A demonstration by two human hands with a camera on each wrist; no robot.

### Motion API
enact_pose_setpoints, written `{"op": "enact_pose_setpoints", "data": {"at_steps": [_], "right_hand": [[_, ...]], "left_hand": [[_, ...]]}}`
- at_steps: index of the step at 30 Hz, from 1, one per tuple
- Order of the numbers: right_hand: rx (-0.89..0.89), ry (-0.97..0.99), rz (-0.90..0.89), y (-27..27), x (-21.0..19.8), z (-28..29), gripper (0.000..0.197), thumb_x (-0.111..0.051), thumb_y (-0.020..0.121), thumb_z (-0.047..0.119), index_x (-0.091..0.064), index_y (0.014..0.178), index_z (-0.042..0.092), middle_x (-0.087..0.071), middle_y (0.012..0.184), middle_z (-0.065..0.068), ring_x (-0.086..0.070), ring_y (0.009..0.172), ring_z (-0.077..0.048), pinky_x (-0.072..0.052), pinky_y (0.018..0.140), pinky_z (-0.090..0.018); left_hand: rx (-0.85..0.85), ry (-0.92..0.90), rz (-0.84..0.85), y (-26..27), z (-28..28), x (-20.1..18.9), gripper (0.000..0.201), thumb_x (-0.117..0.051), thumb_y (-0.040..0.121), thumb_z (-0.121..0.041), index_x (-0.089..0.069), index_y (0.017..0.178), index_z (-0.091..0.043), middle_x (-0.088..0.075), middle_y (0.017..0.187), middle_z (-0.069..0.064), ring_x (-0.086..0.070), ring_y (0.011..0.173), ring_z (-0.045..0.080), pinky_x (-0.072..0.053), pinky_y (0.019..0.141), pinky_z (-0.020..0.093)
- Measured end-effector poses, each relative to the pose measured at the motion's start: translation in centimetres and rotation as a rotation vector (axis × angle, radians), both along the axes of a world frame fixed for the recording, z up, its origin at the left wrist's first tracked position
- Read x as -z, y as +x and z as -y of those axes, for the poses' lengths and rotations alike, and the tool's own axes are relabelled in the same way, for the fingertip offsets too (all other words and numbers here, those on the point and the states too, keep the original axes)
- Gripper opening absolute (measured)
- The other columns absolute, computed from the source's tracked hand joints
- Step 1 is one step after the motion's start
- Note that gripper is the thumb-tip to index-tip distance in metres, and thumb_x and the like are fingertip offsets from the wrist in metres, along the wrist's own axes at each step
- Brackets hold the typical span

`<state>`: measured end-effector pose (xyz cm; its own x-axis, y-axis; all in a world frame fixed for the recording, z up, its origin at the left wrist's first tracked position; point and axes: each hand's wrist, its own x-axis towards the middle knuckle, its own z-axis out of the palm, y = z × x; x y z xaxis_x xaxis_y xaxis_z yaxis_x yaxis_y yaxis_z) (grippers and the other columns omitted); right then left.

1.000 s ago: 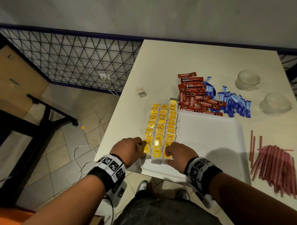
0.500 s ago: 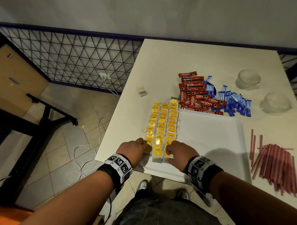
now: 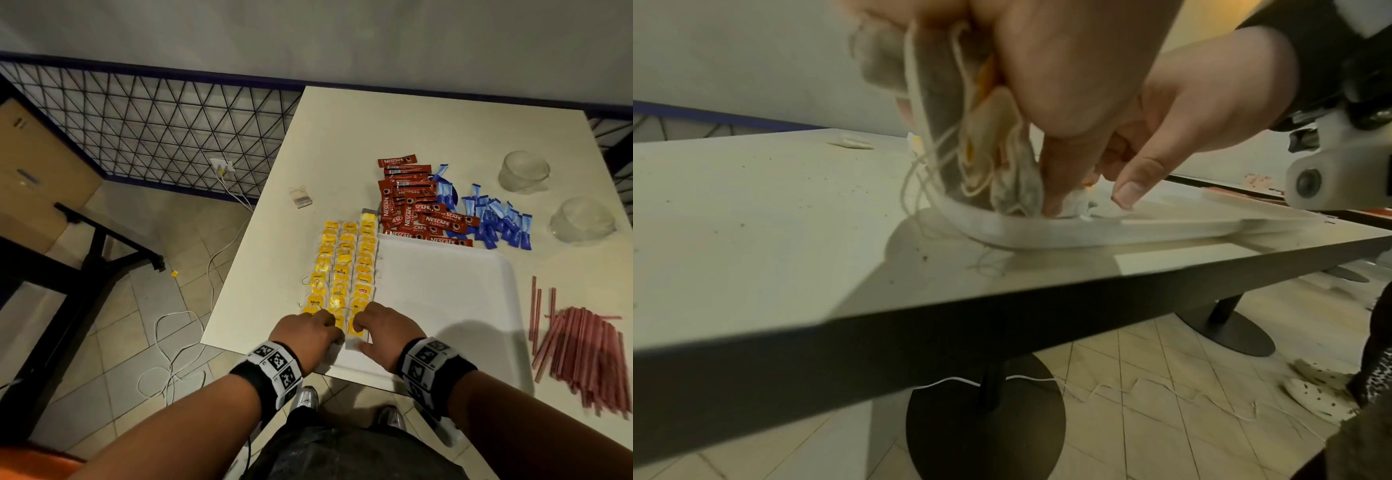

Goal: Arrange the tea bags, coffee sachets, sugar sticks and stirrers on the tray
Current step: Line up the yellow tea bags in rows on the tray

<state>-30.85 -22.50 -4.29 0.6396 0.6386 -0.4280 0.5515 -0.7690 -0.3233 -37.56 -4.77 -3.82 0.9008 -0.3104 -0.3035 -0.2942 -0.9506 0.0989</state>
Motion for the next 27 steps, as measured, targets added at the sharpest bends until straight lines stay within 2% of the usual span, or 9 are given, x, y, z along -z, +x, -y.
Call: {"op": "enact_pose_setpoints", "data": {"at_steps": [4, 5, 8, 11, 14, 16, 20, 24, 27], "right_hand": [[0.028, 0.077, -0.026, 0.2, -0.8, 0.2, 0.035, -0.056, 0.088, 0.052, -0.055, 0.113, 0.028, -0.047, 0.111, 0.007, -0.052, 0.101, -0.017, -0.042, 0.083, -0.029], [0.051, 0.146, -0.029, 0.4, -1.4, 0.2, 0.032, -0.058, 0.087, 0.049, -0.057, 0.111, 0.027, -0.047, 0.106, 0.008, -0.051, 0.096, -0.014, -0.041, 0.082, -0.026], [0.092, 0.422, -0.054, 0.8, -3.4, -0.3, 0.023, -0.065, 0.086, 0.037, -0.063, 0.106, 0.025, -0.051, 0.095, 0.010, -0.048, 0.084, -0.002, -0.039, 0.080, -0.021], [0.066, 0.620, -0.078, 0.7, -5.4, -1.5, 0.029, -0.072, 0.080, 0.027, -0.064, 0.109, 0.028, -0.054, 0.094, 0.015, -0.048, 0.080, 0.012, -0.033, 0.074, -0.005], [0.035, 0.715, -0.074, 0.6, -6.6, -2.4, 0.042, -0.077, 0.075, 0.020, -0.065, 0.114, 0.025, -0.051, 0.092, 0.019, -0.046, 0.082, 0.016, -0.032, 0.072, -0.002], [0.013, 0.740, -0.046, 0.6, -6.7, -2.7, 0.043, -0.078, 0.074, 0.022, -0.066, 0.115, 0.025, -0.051, 0.091, 0.019, -0.046, 0.080, 0.015, -0.032, 0.071, -0.004], [0.059, 0.762, -0.031, 0.8, -6.3, -3.3, 0.030, -0.069, 0.078, 0.028, -0.069, 0.108, 0.027, -0.057, 0.091, 0.013, -0.052, 0.082, 0.005, -0.042, 0.076, -0.015], [0.107, 0.716, -0.037, 1.1, -6.2, -3.0, 0.024, -0.067, 0.078, 0.027, -0.069, 0.102, 0.022, -0.051, 0.095, 0.011, -0.048, 0.075, 0.009, -0.037, 0.071, -0.006], [0.256, 0.680, -0.130, 1.3, -5.8, -2.7, 0.013, -0.067, 0.085, 0.024, -0.061, 0.089, 0.035, -0.057, 0.087, 0.012, -0.056, 0.069, 0.002, -0.046, 0.070, -0.021]], "left_hand": [[-0.180, -0.287, 0.124, 0.5, -0.8, -1.1, 0.021, -0.055, 0.089, -0.037, -0.071, 0.102, -0.035, -0.061, 0.095, -0.005, -0.063, 0.081, 0.016, -0.040, 0.061, 0.026], [-0.338, -0.452, 0.075, 0.7, -1.1, -1.8, 0.015, -0.062, 0.088, -0.036, -0.073, 0.098, -0.032, -0.063, 0.092, -0.006, -0.061, 0.081, 0.011, -0.042, 0.066, 0.024], [-0.913, -1.211, -0.038, 1.3, -1.5, -3.5, 0.008, -0.069, 0.087, -0.023, -0.072, 0.081, -0.020, -0.068, 0.073, -0.006, -0.061, 0.065, 0.005, -0.047, 0.070, 0.027], [-1.177, -1.569, -0.292, 2.0, -1.8, -3.5, 0.038, -0.056, 0.090, -0.053, -0.070, 0.089, -0.018, -0.067, 0.076, -0.002, -0.062, 0.069, 0.022, -0.046, 0.068, 0.036], [-1.282, -1.698, -0.433, 2.7, -1.8, -3.7, 0.057, -0.042, 0.089, -0.067, -0.067, 0.094, -0.016, -0.067, 0.079, 0.006, -0.061, 0.064, 0.025, -0.045, 0.061, 0.033], [-1.293, -1.746, -0.444, 3.0, -1.7, -3.9, 0.059, -0.047, 0.083, -0.070, -0.065, 0.094, -0.014, -0.065, 0.075, 0.008, -0.058, 0.057, 0.023, -0.044, 0.057, 0.029], [-1.260, -1.642, -0.423, 3.2, -1.6, -3.5, 0.080, -0.060, 0.049, -0.090, -0.073, 0.088, -0.022, -0.068, 0.085, 0.007, -0.052, 0.082, 0.030, -0.035, 0.067, 0.035], [-1.279, -1.573, -0.425, 3.5, -1.2, -3.8, 0.078, -0.031, 0.075, -0.087, -0.074, 0.082, -0.022, -0.069, 0.085, 0.010, -0.057, 0.083, 0.031, -0.042, 0.070, 0.036], [-1.258, -1.556, -0.413, 3.5, -1.1, -4.0, 0.085, -0.029, 0.066, -0.092, -0.073, 0.084, -0.022, -0.069, 0.089, 0.010, -0.062, 0.083, 0.027, -0.045, 0.082, 0.040]]}}
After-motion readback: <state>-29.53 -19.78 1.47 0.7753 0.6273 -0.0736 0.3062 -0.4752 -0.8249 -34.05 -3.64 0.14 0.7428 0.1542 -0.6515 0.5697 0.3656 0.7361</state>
